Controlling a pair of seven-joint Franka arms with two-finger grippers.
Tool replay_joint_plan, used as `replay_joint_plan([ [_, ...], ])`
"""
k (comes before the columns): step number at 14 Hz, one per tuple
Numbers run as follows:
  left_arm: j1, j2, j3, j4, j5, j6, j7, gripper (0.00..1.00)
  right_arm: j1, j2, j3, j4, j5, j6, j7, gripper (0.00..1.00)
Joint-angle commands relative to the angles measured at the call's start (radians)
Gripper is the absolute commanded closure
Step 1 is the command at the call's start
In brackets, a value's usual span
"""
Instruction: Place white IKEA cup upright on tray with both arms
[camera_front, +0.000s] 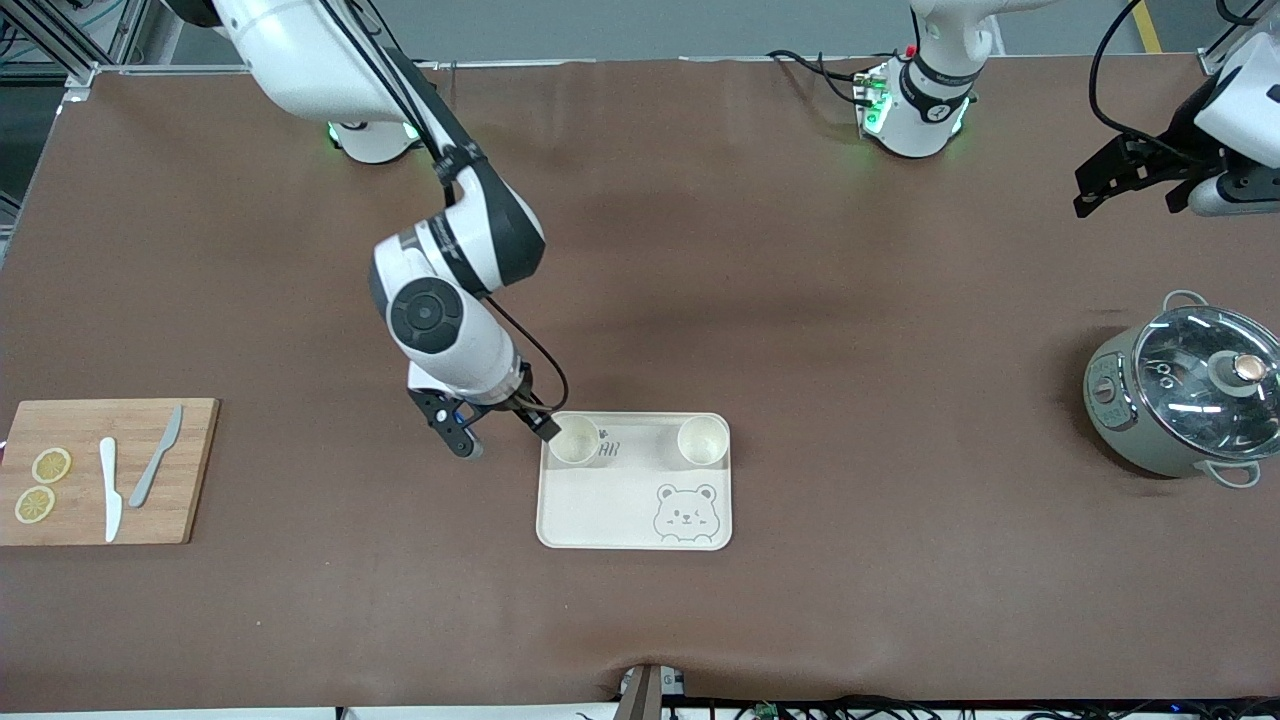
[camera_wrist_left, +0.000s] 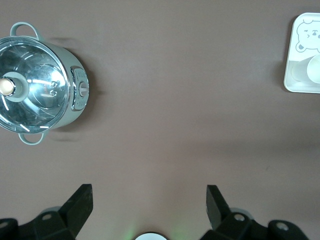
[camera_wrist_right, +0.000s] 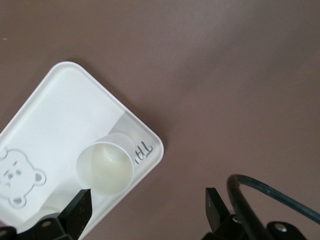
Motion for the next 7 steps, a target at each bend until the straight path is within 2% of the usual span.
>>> replay_joint_plan([
  [1, 0.0, 0.007, -0.017, 0.016, 0.015, 0.0, -0.009, 0.0, -0.03, 0.002, 0.015, 0.16, 0.016, -0.073, -0.067, 0.0],
  [2, 0.001, 0.009, -0.019, 0.027, 0.013, 0.0, -0.009, 0.0, -0.039, 0.0, 0.01, 0.179, 0.039, -0.079, -0.064, 0.0],
  [4, 0.003, 0.006, -0.019, 0.03, 0.003, -0.002, -0.01, 0.0, -0.123, -0.006, 0.012, 0.196, 0.146, -0.146, -0.067, 0.0],
  [7, 0.003, 0.007, -0.019, 0.043, -0.005, -0.002, -0.01, 0.0, -0.217, -0.076, 0.013, 0.228, 0.167, -0.251, -0.119, 0.0],
])
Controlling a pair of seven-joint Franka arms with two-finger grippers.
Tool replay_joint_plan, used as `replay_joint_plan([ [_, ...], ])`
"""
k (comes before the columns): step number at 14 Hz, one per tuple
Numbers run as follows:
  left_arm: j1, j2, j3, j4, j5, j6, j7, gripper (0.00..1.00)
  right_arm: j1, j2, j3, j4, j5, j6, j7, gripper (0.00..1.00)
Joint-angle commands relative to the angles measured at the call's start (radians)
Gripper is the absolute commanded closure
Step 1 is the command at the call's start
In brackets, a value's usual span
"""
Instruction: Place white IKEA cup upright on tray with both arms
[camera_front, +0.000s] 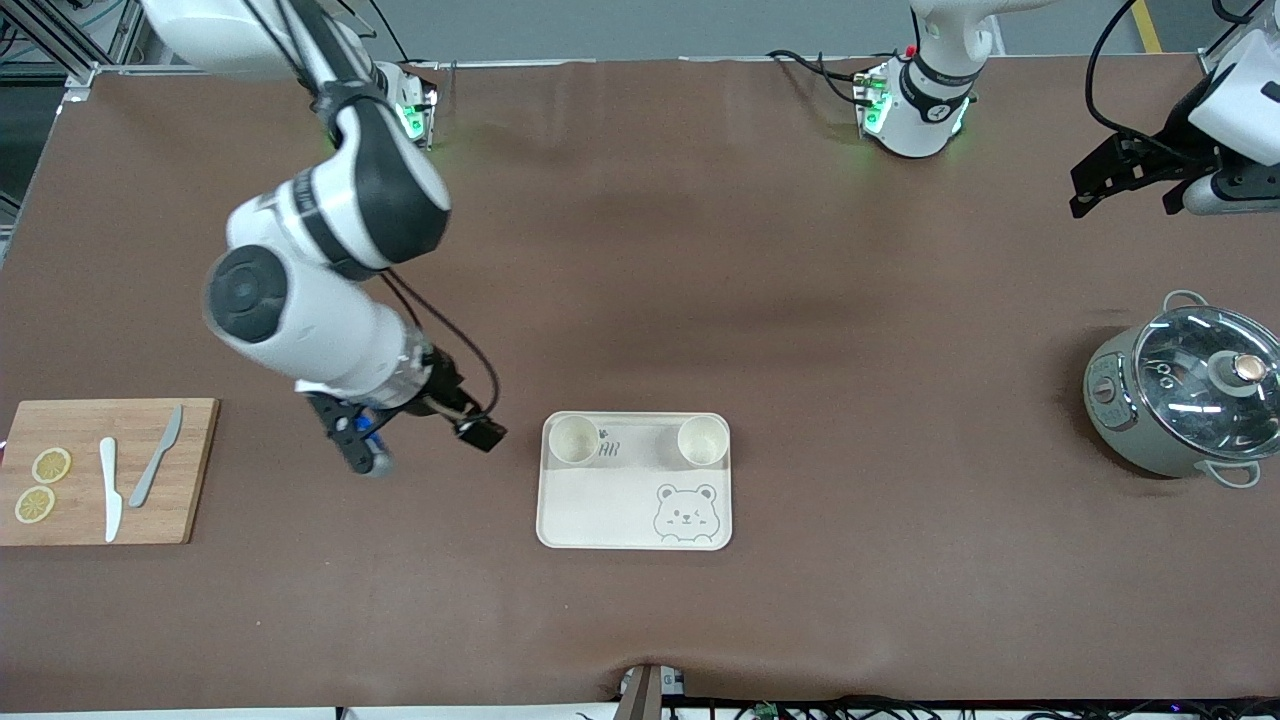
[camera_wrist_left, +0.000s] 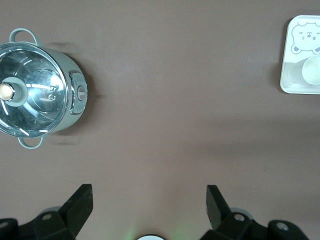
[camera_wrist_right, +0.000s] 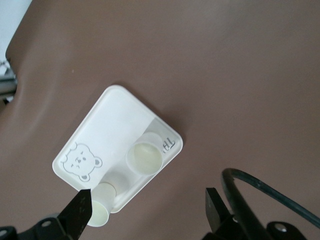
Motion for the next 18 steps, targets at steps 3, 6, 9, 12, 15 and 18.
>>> replay_joint_plan([
  [3, 0.003, 0.006, -0.007, 0.026, -0.005, -0.012, -0.007, 0.0, -0.141, -0.156, 0.012, -0.004, 0.024, -0.215, -0.195, 0.0],
  [6, 0.002, 0.01, -0.007, 0.032, -0.005, -0.012, -0.01, 0.0, -0.244, -0.259, 0.011, -0.056, 0.019, -0.318, -0.446, 0.0],
  [9, 0.002, 0.032, -0.009, 0.029, -0.005, -0.012, -0.018, 0.0, -0.269, -0.398, 0.011, -0.172, -0.115, -0.327, -0.802, 0.0],
  [12, 0.002, 0.032, -0.009, 0.026, -0.005, -0.01, -0.018, 0.0, -0.276, -0.584, 0.011, -0.396, -0.191, -0.266, -1.062, 0.0],
  [15, 0.003, 0.016, -0.009, 0.032, -0.004, -0.015, 0.002, 0.0, -0.315, -0.62, 0.011, -0.449, -0.188, -0.296, -1.284, 0.0],
  [18, 0.003, 0.024, -0.059, 0.032, 0.024, -0.036, -0.018, 0.0, -0.326, -0.575, 0.012, -0.36, -0.232, -0.303, -1.288, 0.0],
])
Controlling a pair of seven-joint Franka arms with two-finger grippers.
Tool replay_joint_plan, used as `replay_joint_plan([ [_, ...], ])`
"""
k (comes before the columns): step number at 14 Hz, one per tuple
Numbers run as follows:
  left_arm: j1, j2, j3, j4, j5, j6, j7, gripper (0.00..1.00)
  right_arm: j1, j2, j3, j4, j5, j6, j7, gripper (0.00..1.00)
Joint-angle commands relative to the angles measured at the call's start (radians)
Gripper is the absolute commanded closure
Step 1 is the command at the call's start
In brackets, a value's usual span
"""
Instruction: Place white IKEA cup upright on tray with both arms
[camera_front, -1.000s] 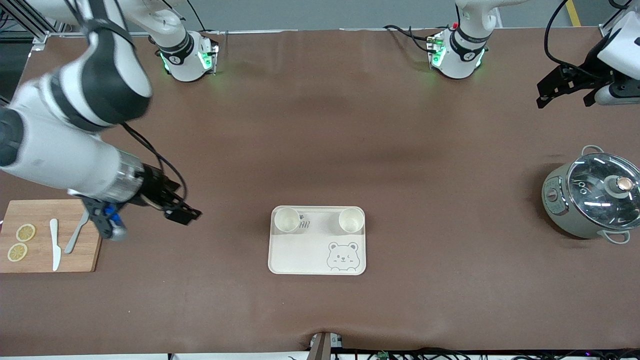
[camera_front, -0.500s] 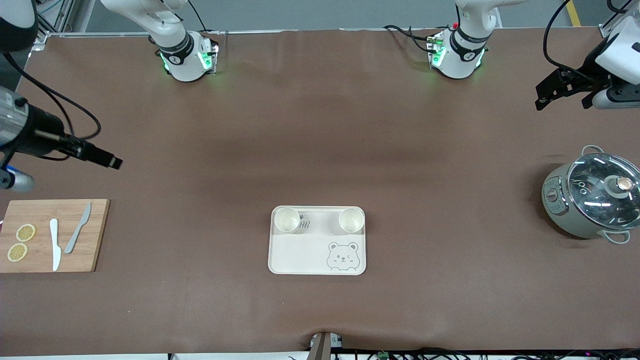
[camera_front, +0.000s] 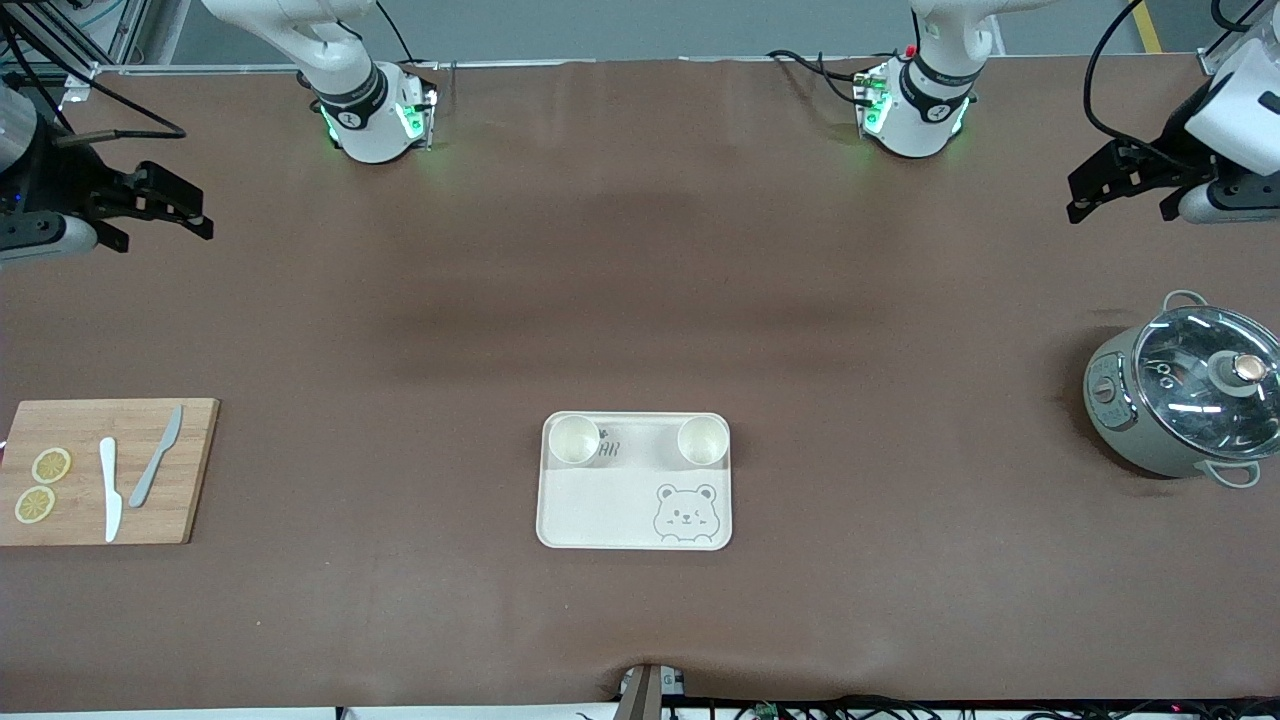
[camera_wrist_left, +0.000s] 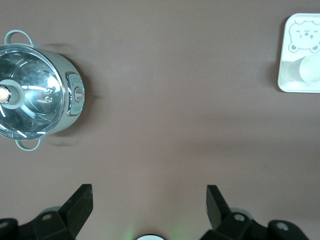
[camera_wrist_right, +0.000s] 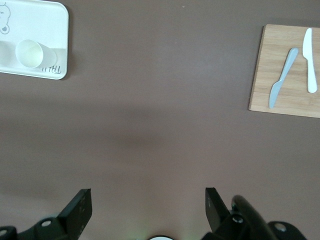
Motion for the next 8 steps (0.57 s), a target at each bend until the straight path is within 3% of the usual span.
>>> replay_joint_plan([
  [1, 0.007, 0.009, -0.035, 0.012, 0.03, -0.019, -0.016, 0.0, -0.023, 0.025, 0.015, 0.054, -0.049, 0.004, -0.024, 0.0],
  [3, 0.013, 0.027, -0.03, 0.036, 0.03, -0.02, -0.001, 0.0, -0.082, 0.031, -0.002, 0.054, -0.028, 0.009, -0.026, 0.0],
  [8, 0.015, 0.024, -0.021, 0.078, 0.027, -0.033, 0.002, 0.0, -0.061, 0.034, 0.007, 0.06, -0.046, 0.017, -0.026, 0.0],
])
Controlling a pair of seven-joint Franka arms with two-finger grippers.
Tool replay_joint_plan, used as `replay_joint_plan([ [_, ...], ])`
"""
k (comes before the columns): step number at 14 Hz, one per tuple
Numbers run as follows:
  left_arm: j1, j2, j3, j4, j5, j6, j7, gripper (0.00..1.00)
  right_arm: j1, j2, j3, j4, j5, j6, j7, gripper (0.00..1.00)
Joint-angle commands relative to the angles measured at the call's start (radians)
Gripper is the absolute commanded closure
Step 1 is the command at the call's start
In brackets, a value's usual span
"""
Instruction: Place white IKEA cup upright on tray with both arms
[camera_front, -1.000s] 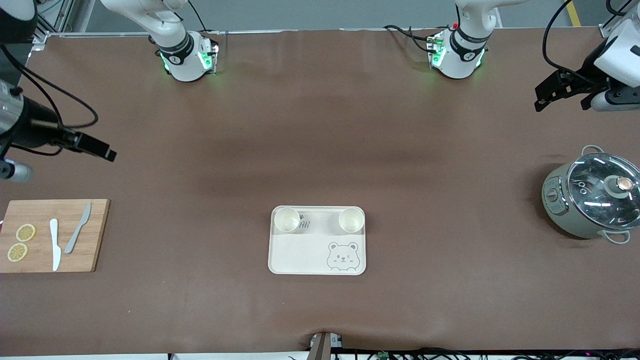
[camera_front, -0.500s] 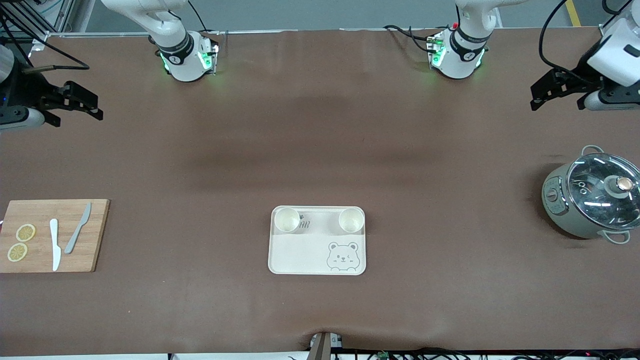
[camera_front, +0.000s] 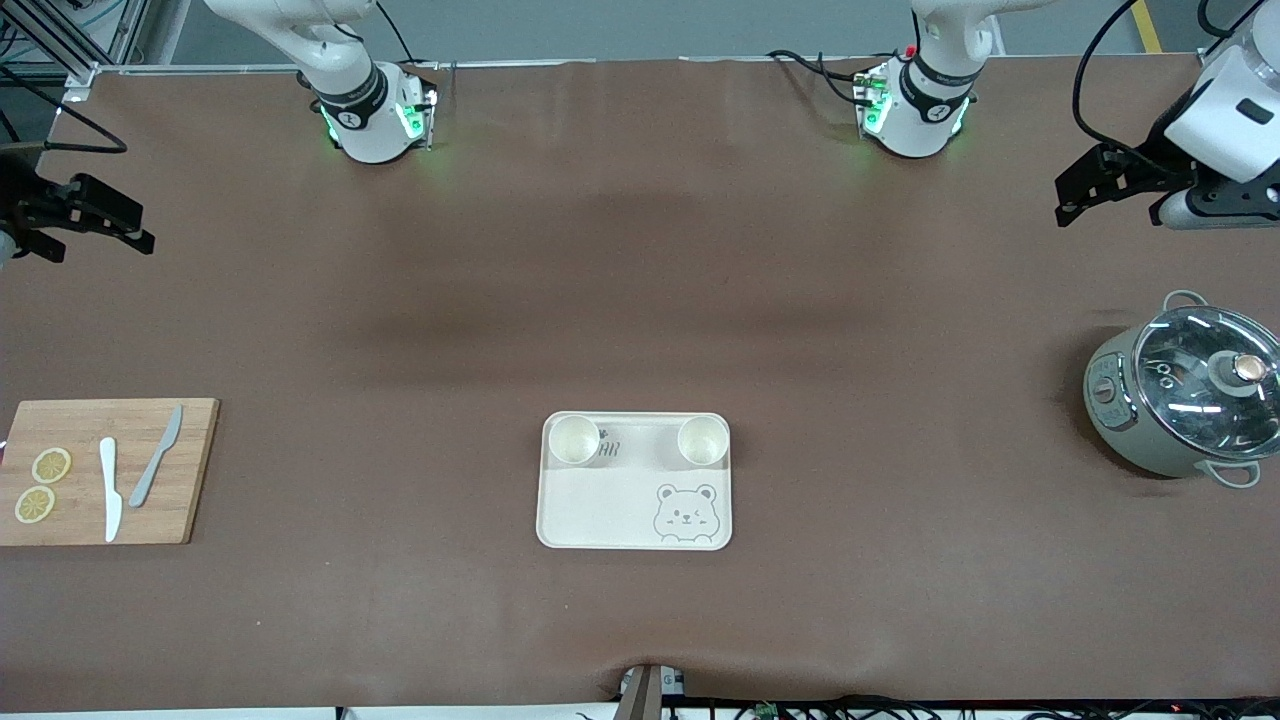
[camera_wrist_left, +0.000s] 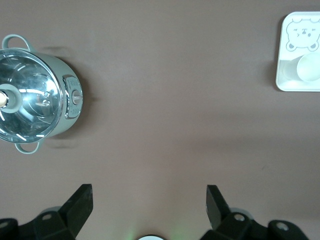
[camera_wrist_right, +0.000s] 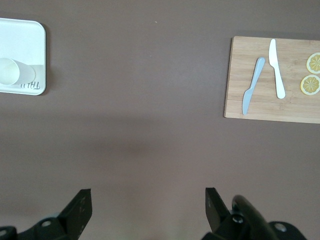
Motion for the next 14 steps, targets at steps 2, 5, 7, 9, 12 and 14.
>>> replay_joint_plan([
  [2, 0.007, -0.005, 0.002, 0.046, 0.01, -0.067, 0.025, 0.0, 0.001, 0.018, 0.005, 0.025, -0.016, -0.01, -0.001, 0.0],
  [5, 0.01, 0.006, 0.003, 0.052, 0.007, -0.076, 0.029, 0.0, -0.002, 0.018, 0.005, 0.025, -0.016, -0.01, -0.001, 0.0],
  [7, 0.008, 0.009, 0.003, 0.063, 0.009, -0.076, 0.017, 0.0, -0.006, 0.019, 0.004, 0.025, -0.015, -0.01, 0.001, 0.0],
  [9, 0.01, 0.009, 0.006, 0.081, 0.01, -0.076, 0.017, 0.0, -0.005, 0.019, 0.004, 0.025, -0.015, -0.011, -0.001, 0.0],
  [12, 0.011, 0.06, 0.005, 0.133, 0.009, -0.076, 0.008, 0.0, -0.002, 0.019, 0.004, 0.024, -0.015, -0.014, 0.001, 0.0],
  [14, 0.011, 0.064, 0.005, 0.133, 0.009, -0.078, 0.008, 0.0, -0.002, 0.019, 0.004, 0.024, -0.013, -0.014, 0.001, 0.0],
])
